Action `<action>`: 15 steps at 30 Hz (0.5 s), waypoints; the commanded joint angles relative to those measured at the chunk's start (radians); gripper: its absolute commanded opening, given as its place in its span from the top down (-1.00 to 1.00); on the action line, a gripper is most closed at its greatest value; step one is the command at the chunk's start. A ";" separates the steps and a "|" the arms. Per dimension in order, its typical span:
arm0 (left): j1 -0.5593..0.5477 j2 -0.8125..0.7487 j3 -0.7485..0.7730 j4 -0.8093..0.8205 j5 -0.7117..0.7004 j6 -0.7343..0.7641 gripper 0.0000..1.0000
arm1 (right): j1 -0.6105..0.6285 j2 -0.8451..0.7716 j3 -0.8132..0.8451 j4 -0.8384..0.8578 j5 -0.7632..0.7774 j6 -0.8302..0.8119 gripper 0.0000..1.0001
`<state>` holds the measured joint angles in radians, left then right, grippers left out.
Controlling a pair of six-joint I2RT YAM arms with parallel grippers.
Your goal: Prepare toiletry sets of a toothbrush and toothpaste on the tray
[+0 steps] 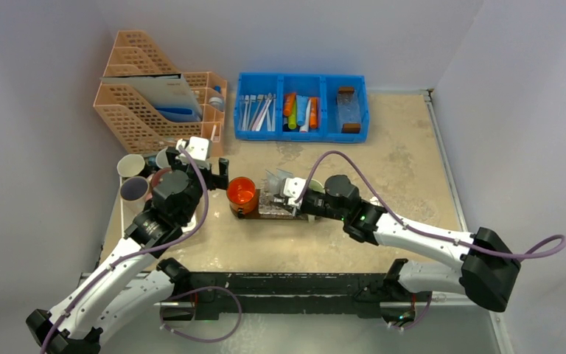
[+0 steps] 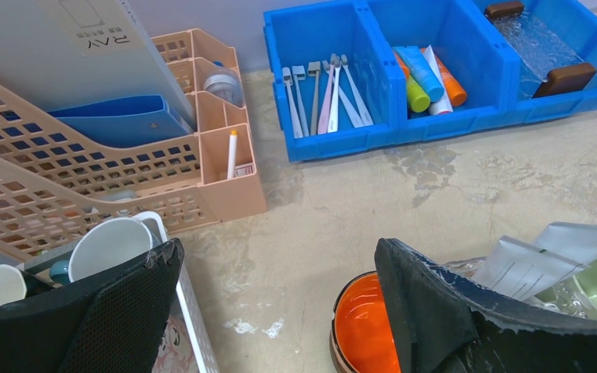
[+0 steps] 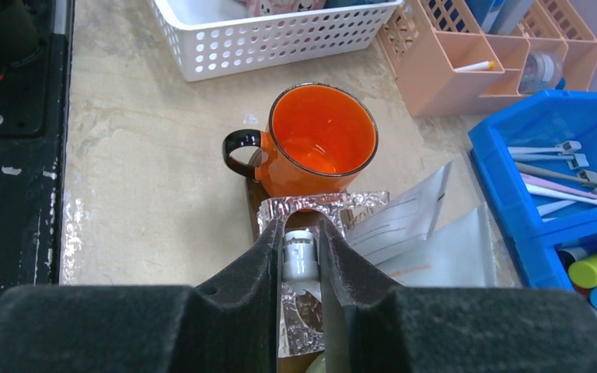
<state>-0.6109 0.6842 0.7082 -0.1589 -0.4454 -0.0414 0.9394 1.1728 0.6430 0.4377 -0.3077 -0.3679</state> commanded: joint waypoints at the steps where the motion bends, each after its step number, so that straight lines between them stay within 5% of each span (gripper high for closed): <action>1: 0.002 -0.004 0.016 0.013 0.004 -0.005 -0.85 | -0.012 -0.025 -0.006 0.049 -0.055 0.065 1.00; 15: 0.002 0.003 0.016 0.017 0.005 -0.008 -0.85 | -0.025 -0.009 -0.031 0.148 -0.138 0.120 1.00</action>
<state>-0.6109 0.6888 0.7082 -0.1589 -0.4454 -0.0418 0.9218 1.1622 0.6369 0.4877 -0.4042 -0.2867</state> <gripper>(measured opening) 0.922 0.223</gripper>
